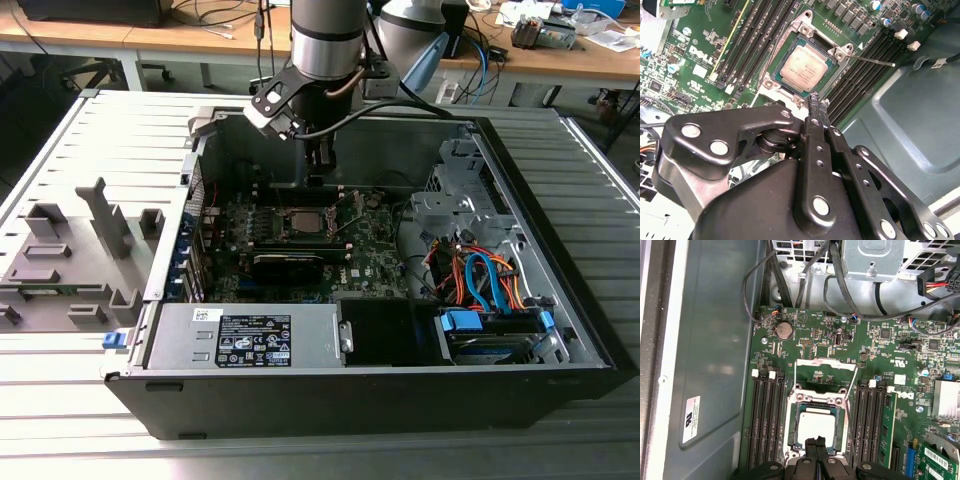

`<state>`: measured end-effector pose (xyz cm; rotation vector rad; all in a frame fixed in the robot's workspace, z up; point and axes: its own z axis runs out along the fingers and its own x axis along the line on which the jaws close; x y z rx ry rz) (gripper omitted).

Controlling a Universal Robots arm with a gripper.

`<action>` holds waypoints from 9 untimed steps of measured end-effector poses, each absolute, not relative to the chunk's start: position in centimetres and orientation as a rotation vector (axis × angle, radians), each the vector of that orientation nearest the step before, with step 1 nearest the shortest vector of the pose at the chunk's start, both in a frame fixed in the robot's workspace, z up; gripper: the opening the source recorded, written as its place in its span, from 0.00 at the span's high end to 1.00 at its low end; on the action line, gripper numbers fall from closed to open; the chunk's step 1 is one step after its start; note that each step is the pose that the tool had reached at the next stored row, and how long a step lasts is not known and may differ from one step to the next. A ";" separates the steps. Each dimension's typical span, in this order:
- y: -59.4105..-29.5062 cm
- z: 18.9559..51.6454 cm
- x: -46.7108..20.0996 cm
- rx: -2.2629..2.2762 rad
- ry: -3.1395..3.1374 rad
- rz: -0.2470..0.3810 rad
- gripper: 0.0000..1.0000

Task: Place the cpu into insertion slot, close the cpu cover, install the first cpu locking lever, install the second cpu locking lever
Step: 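Close the cpu cover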

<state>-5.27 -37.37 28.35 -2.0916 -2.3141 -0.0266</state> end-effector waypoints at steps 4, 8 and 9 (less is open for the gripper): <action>-37.4 28.4 -5.3 -2.092 -2.314 -0.027 0.89; -37.4 28.6 -5.3 -2.091 -2.314 -0.028 0.89; -37.4 28.7 -5.3 -2.091 -2.313 -0.028 0.89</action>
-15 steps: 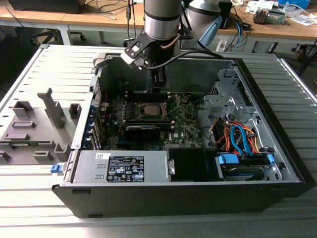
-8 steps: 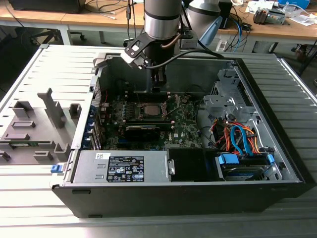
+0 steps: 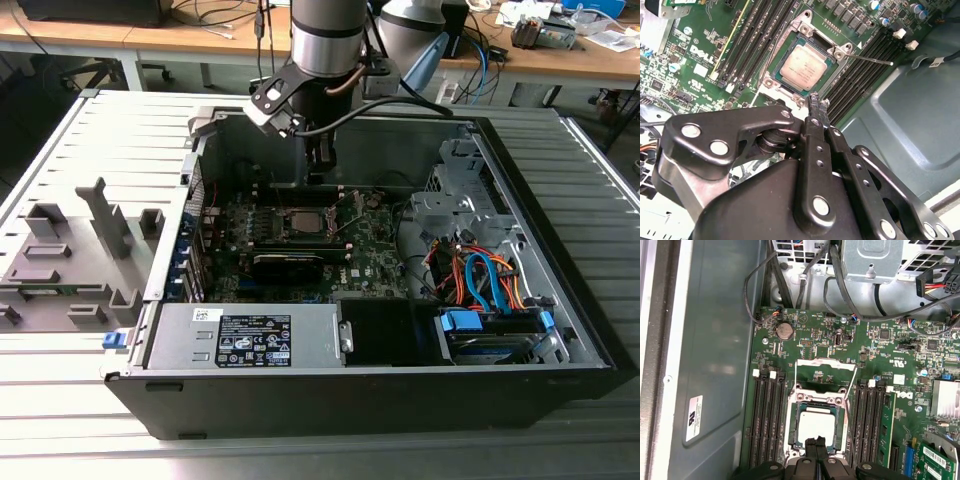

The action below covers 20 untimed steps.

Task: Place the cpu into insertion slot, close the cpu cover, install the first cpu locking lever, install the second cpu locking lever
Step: 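Close the cpu cover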

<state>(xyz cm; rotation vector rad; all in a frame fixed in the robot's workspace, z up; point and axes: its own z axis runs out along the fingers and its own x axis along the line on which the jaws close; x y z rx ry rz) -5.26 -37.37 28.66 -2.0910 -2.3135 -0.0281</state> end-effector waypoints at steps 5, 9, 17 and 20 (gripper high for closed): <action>-37.4 28.8 -5.3 -2.091 -2.313 -0.029 0.89; -37.4 28.8 -5.3 -2.090 -2.313 -0.030 0.89; -37.4 29.0 -5.3 -2.088 -2.310 -0.035 0.89; -37.4 29.0 -5.3 -2.088 -2.310 -0.037 0.89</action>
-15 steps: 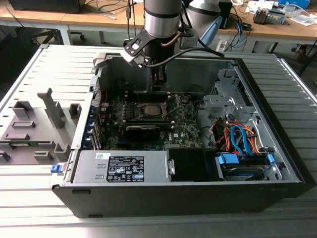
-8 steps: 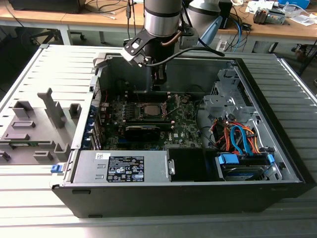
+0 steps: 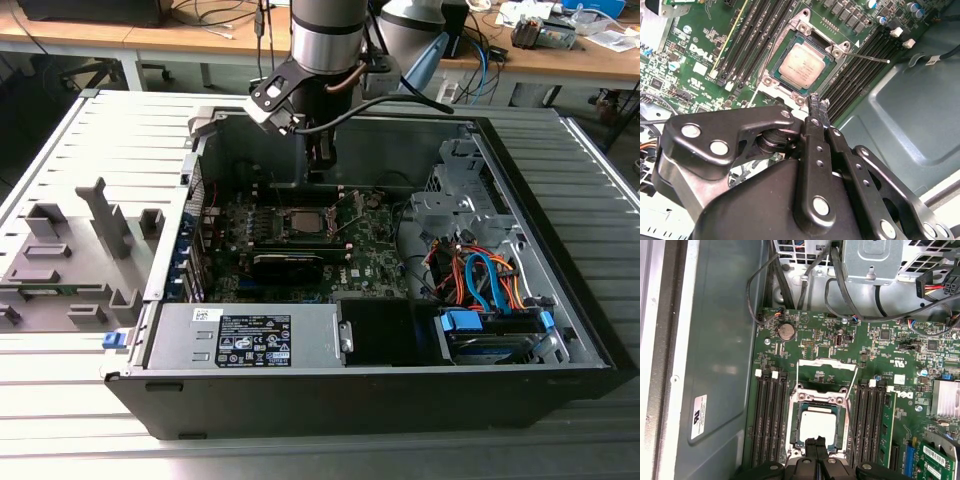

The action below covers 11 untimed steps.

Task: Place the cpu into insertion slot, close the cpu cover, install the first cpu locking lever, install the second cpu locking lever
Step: 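Close the cpu cover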

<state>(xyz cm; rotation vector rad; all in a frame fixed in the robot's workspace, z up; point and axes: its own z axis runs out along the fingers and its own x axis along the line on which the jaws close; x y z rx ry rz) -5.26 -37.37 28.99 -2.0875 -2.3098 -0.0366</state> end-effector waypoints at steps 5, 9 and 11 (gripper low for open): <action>-37.4 29.2 -5.3 -2.085 -2.307 -0.044 0.89; -37.4 29.3 -5.3 -2.084 -2.306 -0.044 0.89; -37.4 29.3 -5.3 -2.084 -2.306 -0.044 0.89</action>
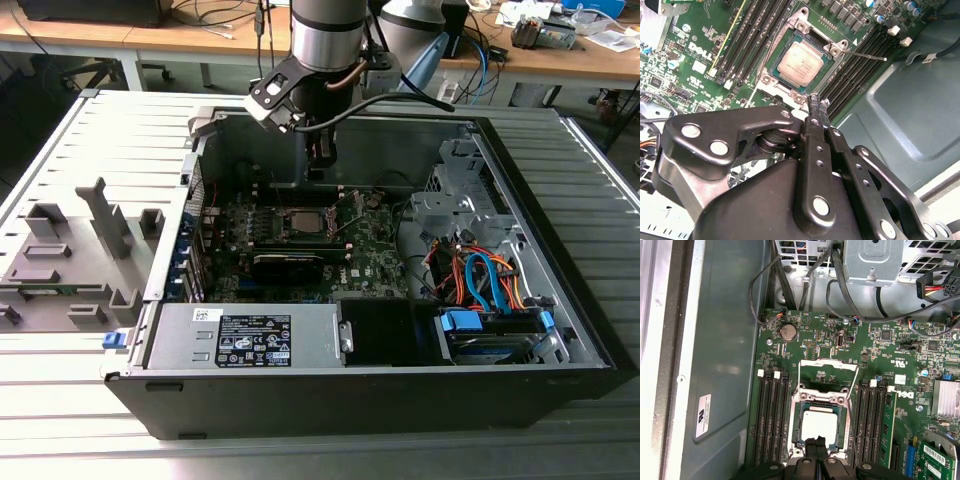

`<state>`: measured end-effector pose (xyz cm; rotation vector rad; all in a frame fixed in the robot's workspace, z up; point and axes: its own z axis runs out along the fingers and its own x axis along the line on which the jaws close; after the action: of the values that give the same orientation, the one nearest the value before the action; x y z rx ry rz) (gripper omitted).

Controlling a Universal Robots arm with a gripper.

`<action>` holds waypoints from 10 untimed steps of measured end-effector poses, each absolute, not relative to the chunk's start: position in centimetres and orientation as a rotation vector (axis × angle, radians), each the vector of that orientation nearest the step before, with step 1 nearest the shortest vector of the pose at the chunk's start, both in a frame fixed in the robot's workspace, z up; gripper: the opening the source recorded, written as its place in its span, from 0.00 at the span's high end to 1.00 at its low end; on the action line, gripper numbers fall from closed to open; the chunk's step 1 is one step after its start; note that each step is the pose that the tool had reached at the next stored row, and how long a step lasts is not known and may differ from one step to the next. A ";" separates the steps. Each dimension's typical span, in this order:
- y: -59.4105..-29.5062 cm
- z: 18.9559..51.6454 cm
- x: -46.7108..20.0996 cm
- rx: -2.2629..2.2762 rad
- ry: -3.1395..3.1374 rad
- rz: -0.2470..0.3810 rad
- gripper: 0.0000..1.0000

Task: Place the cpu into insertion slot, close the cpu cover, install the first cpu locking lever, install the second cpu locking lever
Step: 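Close the cpu cover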

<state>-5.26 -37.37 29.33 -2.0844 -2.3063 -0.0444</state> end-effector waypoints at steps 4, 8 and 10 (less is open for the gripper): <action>-37.4 29.4 -5.3 -2.084 -2.306 -0.044 0.89; -37.4 29.5 -5.3 -2.084 -2.306 -0.045 0.89; -37.4 29.5 -5.3 -2.084 -2.306 -0.044 0.89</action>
<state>-5.27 -37.37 29.54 -2.0844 -2.3062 -0.0444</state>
